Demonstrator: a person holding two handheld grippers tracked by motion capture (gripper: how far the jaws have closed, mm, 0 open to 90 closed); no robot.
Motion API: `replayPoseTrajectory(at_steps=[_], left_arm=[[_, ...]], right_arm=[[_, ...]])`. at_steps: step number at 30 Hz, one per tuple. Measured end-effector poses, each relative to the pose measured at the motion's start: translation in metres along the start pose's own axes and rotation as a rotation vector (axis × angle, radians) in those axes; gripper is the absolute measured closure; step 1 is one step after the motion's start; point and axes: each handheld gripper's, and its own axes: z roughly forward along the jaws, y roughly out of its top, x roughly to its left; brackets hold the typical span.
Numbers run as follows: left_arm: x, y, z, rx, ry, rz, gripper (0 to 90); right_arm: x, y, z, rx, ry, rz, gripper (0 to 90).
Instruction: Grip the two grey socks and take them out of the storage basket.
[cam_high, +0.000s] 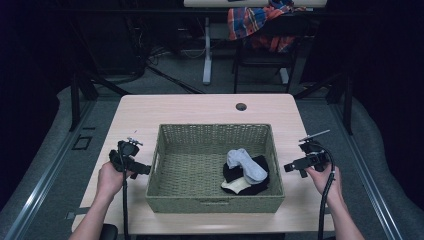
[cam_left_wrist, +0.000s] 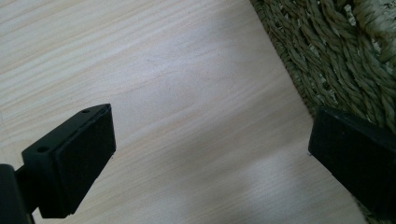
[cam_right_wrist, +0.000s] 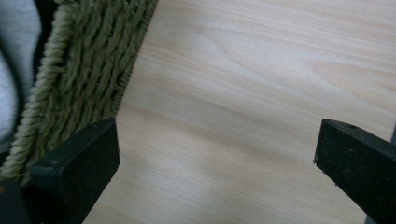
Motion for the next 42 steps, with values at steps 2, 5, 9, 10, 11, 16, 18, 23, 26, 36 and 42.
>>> replayPoseTrajectory(at_steps=[2,5,9,10,11,16,18,23,26,36,42], left_arm=[[0.0,0.0,0.0,0.002,0.0,0.0,0.8],[0.0,-0.003,-0.002,0.0,0.003,0.002,0.8],[0.002,-0.005,-0.002,0.004,-0.004,0.0,0.8],[0.002,-0.005,-0.002,0.004,-0.004,0.0,0.8],[0.002,-0.006,-0.002,0.005,-0.006,0.001,0.8],[0.005,-0.012,-0.005,0.0,-0.002,-0.019,0.8],[0.007,-0.014,-0.006,0.004,-0.007,-0.029,0.8],[0.007,-0.019,-0.009,-0.001,-0.006,-0.031,0.8],[0.009,-0.022,-0.011,-0.006,-0.004,-0.038,0.8],[0.012,-0.022,-0.007,0.006,-0.002,-0.043,0.8],[0.017,-0.029,-0.008,0.009,0.0,-0.078,0.9]], right_arm=[[0.0,0.0,0.001,0.003,-0.004,0.006,0.1],[0.002,0.001,0.001,0.0,0.0,0.003,0.5],[0.005,0.004,0.001,0.013,0.0,-0.016,1.4],[0.006,0.004,0.002,0.012,0.001,-0.013,1.9],[0.006,0.005,0.003,0.011,0.003,-0.013,2.7],[0.008,0.01,0.004,0.019,0.001,-0.026,4.5],[0.009,0.012,0.005,0.021,-0.004,-0.031,4.7],[0.007,0.017,0.004,0.017,-0.014,-0.049,4.8],[0.006,0.019,-0.001,-0.027,0.0,-0.04,4.3],[-0.009,0.032,-0.011,-0.111,-0.041,-0.009,2.1],[-0.018,0.049,-0.012,-0.082,-0.001,0.02,0.0]])
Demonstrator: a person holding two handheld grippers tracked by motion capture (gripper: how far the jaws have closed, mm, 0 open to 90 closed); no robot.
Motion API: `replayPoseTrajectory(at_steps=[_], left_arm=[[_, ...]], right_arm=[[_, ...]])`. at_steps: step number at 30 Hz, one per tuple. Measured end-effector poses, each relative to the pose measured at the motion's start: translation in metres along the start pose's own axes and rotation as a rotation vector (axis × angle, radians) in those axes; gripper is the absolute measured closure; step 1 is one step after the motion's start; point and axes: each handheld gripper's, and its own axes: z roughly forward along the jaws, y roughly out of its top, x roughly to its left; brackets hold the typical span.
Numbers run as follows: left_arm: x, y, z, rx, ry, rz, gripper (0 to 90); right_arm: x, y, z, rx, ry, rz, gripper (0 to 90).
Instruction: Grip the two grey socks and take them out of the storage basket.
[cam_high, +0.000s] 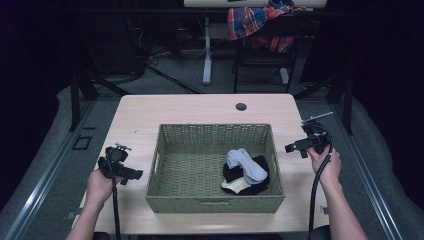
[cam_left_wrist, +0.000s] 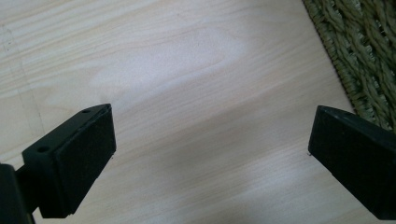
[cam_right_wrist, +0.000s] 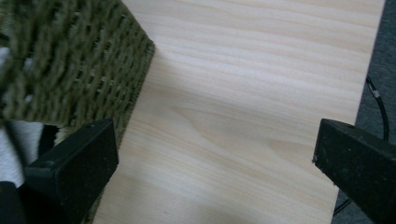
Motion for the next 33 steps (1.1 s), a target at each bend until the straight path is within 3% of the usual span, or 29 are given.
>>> replayPoseTrajectory(at_steps=[3,4,5,8,10,11,18,24,27,28,29,30,32,33], left_arm=[[0.0,-0.002,-0.002,0.001,0.0,0.005,0.9],[0.0,-0.003,-0.003,-0.007,0.004,0.004,0.8],[0.0,-0.003,-0.004,-0.011,0.004,0.004,0.9],[0.001,-0.006,-0.004,-0.006,0.001,0.001,0.8],[0.002,-0.006,-0.005,-0.009,0.003,-0.001,0.8],[0.002,-0.006,-0.005,-0.015,0.005,-0.003,0.9],[-0.002,-0.003,-0.005,-0.009,0.004,0.012,0.8],[-0.002,-0.001,-0.005,-0.013,0.004,0.017,0.8],[-0.004,0.001,-0.004,-0.015,0.003,0.024,0.8],[-0.004,0.001,-0.004,-0.015,0.003,0.024,0.8],[-0.004,0.001,-0.003,-0.013,0.001,0.023,0.7],[-0.004,0.001,-0.003,-0.013,0.001,0.023,0.7],[-0.004,0.002,-0.003,-0.009,0.001,0.022,0.8],[-0.005,0.003,-0.002,-0.008,0.003,0.025,0.8]], right_arm=[[0.004,0.002,-0.003,-0.008,0.012,-0.023,0.0],[0.006,0.004,-0.005,0.015,0.015,-0.052,0.0],[0.014,0.007,-0.009,0.017,0.005,-0.085,0.0],[0.026,0.014,-0.018,0.017,0.002,-0.116,0.0],[0.029,0.016,-0.021,0.013,-0.002,-0.12,0.0],[0.037,0.018,-0.028,-0.017,0.016,-0.13,0.0],[0.051,0.026,-0.042,-0.02,0.028,-0.168,0.0],[0.073,0.032,-0.055,0.003,0.022,-0.214,0.0],[0.094,0.038,-0.06,0.013,0.03,-0.259,0.0],[0.094,0.038,-0.06,0.013,0.03,-0.259,0.0],[0.109,0.043,-0.062,0.032,0.039,-0.296,0.0],[0.109,0.043,-0.062,0.032,0.039,-0.296,0.0],[0.121,0.048,-0.06,0.026,0.06,-0.317,0.0],[0.136,0.055,-0.056,0.003,0.09,-0.347,0.0]])
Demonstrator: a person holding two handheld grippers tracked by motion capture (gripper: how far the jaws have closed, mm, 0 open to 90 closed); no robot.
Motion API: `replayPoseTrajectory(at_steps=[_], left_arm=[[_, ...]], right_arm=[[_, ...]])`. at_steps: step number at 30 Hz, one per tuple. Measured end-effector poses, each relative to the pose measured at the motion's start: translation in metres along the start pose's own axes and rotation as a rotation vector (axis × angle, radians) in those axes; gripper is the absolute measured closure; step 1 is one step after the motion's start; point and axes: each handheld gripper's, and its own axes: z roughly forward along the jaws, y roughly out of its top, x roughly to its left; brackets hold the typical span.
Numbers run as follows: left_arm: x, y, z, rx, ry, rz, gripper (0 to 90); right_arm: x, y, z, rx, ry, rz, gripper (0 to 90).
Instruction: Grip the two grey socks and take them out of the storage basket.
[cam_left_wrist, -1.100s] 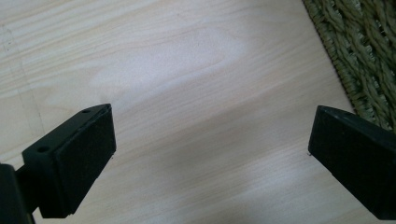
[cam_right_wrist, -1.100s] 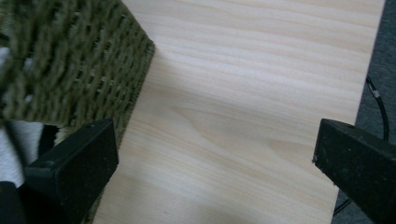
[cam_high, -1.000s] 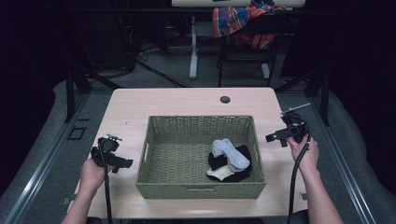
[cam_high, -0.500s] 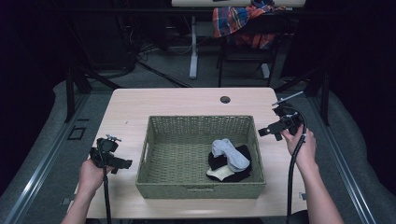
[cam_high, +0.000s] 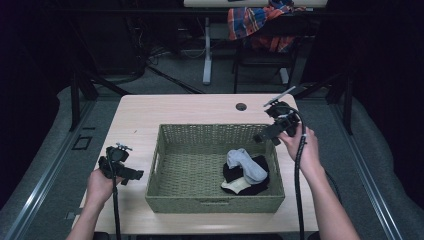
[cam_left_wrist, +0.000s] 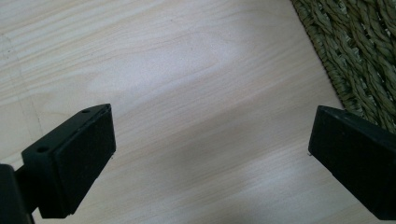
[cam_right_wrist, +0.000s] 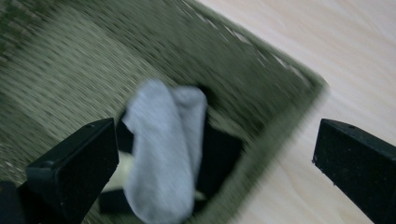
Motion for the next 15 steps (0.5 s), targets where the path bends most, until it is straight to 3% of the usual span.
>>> replayPoseTrajectory(at_steps=[4,5,8,9,12,15], left_arm=[[-0.001,0.001,0.001,0.002,-0.002,0.016,0.7],[0.0,0.001,0.002,0.006,-0.006,0.013,0.7],[0.002,-0.001,0.001,0.004,0.0,0.002,0.7],[0.002,-0.001,0.001,0.004,0.0,0.002,0.7],[0.002,-0.003,-0.001,-0.002,-0.001,0.001,0.7],[0.002,-0.003,-0.003,-0.005,-0.003,0.004,0.7]], right_arm=[[0.016,0.007,0.011,-0.029,0.041,-0.035,0.0],[0.023,0.008,0.021,0.024,0.055,-0.072,0.0],[0.029,0.006,0.034,0.075,0.065,-0.102,3.8],[0.029,0.006,0.034,0.075,0.065,-0.102,3.8],[0.033,0.004,0.046,0.095,0.081,-0.109,15.9],[0.036,0.002,0.051,0.131,0.092,-0.12,18.7]])
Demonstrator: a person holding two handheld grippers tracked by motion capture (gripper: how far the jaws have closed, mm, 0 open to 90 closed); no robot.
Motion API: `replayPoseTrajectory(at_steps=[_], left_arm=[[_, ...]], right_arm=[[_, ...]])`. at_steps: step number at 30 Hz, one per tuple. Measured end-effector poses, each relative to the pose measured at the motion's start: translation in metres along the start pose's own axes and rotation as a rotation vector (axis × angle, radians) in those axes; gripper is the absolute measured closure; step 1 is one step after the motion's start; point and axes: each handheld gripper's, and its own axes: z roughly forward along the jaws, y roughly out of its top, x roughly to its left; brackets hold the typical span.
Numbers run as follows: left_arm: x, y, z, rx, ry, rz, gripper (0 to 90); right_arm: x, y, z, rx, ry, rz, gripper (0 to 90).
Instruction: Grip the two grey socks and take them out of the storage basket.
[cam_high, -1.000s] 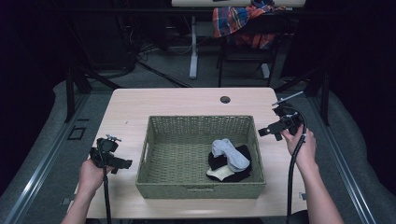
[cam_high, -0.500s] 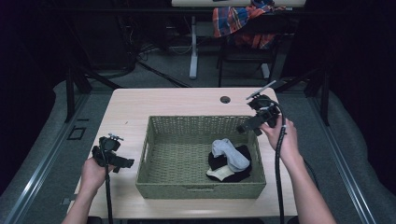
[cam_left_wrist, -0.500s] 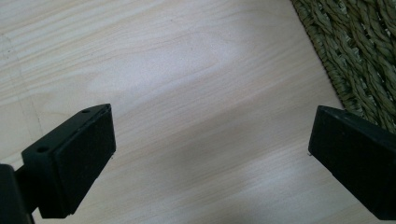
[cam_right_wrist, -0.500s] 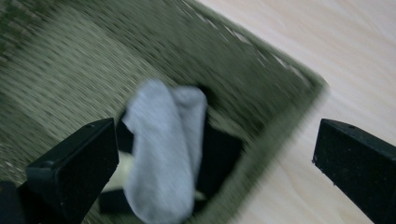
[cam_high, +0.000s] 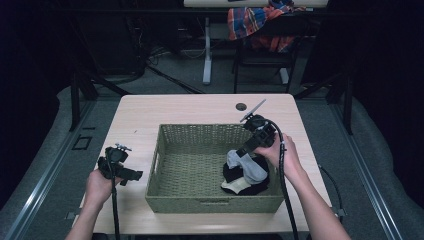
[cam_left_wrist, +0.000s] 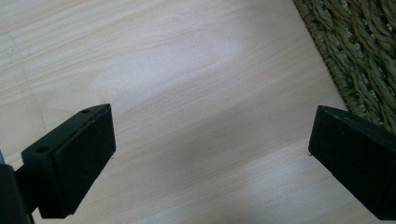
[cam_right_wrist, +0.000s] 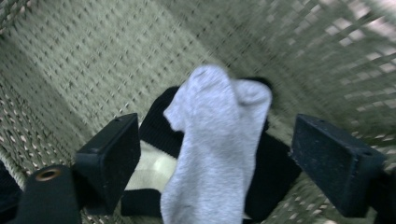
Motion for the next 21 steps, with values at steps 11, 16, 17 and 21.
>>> replayPoseTrajectory(at_steps=[11,16,17,21], left_arm=[[0.003,-0.002,-0.001,0.002,0.004,-0.009,0.8],[0.0,0.0,-0.001,0.005,0.003,0.005,0.9],[0.0,0.0,-0.001,0.005,0.003,0.005,0.9],[0.001,-0.001,-0.001,0.005,0.005,0.002,1.1]], right_arm=[[0.009,-0.003,0.044,0.152,-0.023,-0.04,33.4],[0.009,-0.007,0.05,0.181,-0.072,-0.047,51.7],[0.008,-0.008,0.05,0.177,-0.067,-0.039,55.6],[0.005,-0.01,0.045,0.16,-0.057,-0.025,70.6]])
